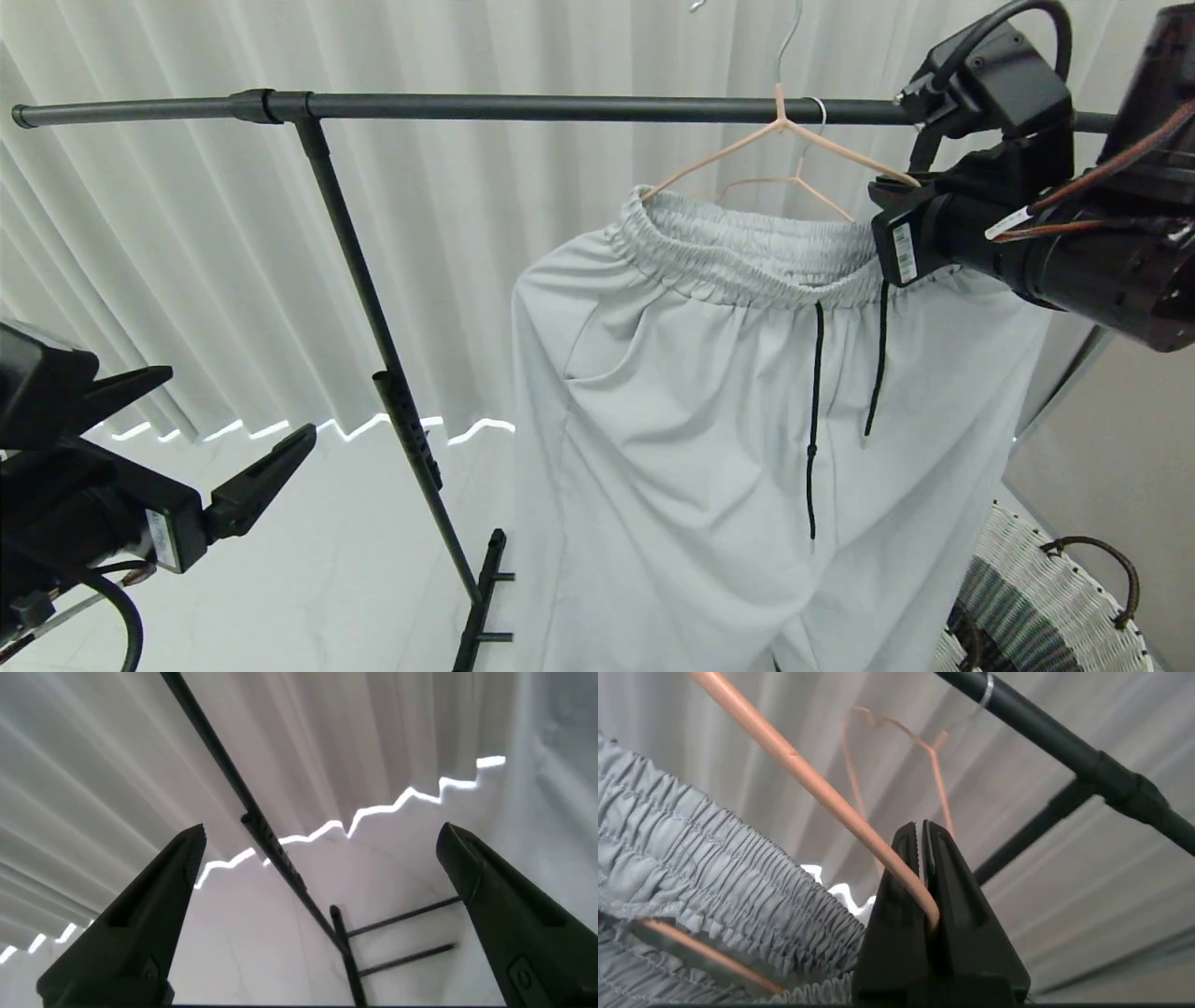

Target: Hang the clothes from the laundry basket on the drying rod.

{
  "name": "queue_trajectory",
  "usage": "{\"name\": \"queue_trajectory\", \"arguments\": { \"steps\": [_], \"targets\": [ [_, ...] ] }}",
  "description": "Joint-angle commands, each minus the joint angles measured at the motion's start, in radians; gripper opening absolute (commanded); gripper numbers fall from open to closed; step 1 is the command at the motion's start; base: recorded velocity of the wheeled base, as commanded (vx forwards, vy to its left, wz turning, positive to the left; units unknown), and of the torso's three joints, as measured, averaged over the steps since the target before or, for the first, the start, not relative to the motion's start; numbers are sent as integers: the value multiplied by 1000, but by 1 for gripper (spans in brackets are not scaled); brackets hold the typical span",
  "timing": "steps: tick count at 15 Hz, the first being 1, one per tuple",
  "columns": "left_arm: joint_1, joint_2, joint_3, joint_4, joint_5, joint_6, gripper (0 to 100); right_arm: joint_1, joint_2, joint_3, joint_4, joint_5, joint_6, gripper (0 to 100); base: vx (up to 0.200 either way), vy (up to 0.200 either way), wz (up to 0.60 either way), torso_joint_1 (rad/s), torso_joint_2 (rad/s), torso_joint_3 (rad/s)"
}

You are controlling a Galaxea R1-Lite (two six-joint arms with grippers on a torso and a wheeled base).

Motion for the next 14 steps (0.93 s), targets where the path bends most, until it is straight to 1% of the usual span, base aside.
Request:
{"name": "queue_trajectory", "arguments": {
  "steps": [1, 2, 5, 8, 9, 11, 14],
  "targets": [
    [0, -7, -22, 1, 0, 65, 100, -6, 38, -19, 11, -20, 1, 0, 0, 0, 0, 0, 0, 0],
    [0, -8, -30, 1, -2, 91, 100, -14, 49, -19, 16, -34, 1, 0, 0, 0, 0, 0, 0, 0],
    [0, -8, -38, 1, -2, 101, 100, -32, 66, -26, 16, -75, 18, 0, 0, 0, 0, 0, 0, 0],
    [0, -1, -44, 1, 3, 103, 100, -31, 102, -59, 16, -208, 76, 0, 0, 0, 0, 0, 0, 0],
    [0, 1, -44, 1, 3, 103, 100, -28, 110, -67, 16, -232, 90, 0, 0, 0, 0, 0, 0, 0],
    [0, 4, -42, 1, 1, 101, 100, -26, 118, -70, 16, -251, 98, 0, 200, 0, 0, -5, 0, 5],
    [-2, 4, -39, 1, -2, 103, 100, -26, 122, -72, 16, -253, 98, 0, 200, 0, 0, -4, 1, 4]
  ]
}}
